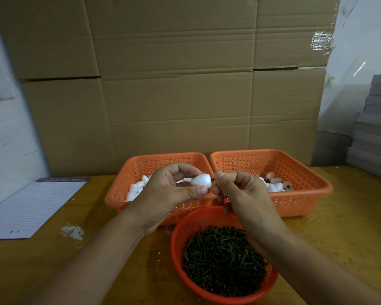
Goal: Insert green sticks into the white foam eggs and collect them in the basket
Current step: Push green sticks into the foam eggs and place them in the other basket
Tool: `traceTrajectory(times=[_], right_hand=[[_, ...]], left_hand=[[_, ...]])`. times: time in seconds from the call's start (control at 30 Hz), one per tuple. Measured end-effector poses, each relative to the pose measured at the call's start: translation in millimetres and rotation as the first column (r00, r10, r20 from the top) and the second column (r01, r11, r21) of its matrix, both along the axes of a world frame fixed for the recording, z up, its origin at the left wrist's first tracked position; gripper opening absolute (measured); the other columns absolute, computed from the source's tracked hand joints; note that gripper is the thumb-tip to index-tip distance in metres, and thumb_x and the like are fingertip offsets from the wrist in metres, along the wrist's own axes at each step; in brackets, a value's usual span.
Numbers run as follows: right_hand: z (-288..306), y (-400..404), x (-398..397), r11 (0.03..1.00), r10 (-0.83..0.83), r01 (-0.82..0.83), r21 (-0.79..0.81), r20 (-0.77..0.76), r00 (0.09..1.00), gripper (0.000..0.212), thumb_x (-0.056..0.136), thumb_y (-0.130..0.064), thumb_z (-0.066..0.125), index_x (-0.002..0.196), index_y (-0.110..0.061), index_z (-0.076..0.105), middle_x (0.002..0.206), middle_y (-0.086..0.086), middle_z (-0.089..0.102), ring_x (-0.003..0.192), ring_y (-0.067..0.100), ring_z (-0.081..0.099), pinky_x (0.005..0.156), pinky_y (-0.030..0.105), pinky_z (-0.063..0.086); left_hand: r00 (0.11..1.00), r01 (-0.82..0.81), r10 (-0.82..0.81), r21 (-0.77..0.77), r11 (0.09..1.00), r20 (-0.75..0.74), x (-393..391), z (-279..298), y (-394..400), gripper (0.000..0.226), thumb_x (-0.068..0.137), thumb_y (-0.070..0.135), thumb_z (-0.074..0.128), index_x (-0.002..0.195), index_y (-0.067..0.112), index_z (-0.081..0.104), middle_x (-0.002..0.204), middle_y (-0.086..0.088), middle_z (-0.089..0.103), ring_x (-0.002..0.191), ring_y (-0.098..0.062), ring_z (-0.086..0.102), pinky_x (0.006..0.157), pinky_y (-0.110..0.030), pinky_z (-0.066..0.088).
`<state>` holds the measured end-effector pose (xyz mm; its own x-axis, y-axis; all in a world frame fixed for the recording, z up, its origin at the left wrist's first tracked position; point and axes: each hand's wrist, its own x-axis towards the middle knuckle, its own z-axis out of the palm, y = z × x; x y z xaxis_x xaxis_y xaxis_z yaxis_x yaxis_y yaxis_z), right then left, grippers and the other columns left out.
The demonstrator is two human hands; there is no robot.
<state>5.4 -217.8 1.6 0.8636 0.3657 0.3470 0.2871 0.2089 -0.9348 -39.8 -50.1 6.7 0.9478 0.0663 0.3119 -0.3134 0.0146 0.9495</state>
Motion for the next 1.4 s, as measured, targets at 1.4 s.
traceTrajectory(times=[1.4], right_hand=[[-6, -2, 4, 0.979, 0.129, -0.141, -0.147, -0.088, 0.988, 0.013, 0.085, -0.018, 0.076, 0.073, -0.015, 0.076, 0.066, 0.005, 0.062, 0.06, 0.014, 0.052, 0.049, 0.018, 0.042]], left_hand=[[0.999, -0.039, 0.037, -0.063, 0.997, -0.028, 0, 2, 2, 0.05, 0.069, 0.025, 0.081, 0.115, 0.013, 0.066, 0.11, -0.009, 0.075, 0.088, -0.016, 0.072, 0.068, -0.025, 0.056]])
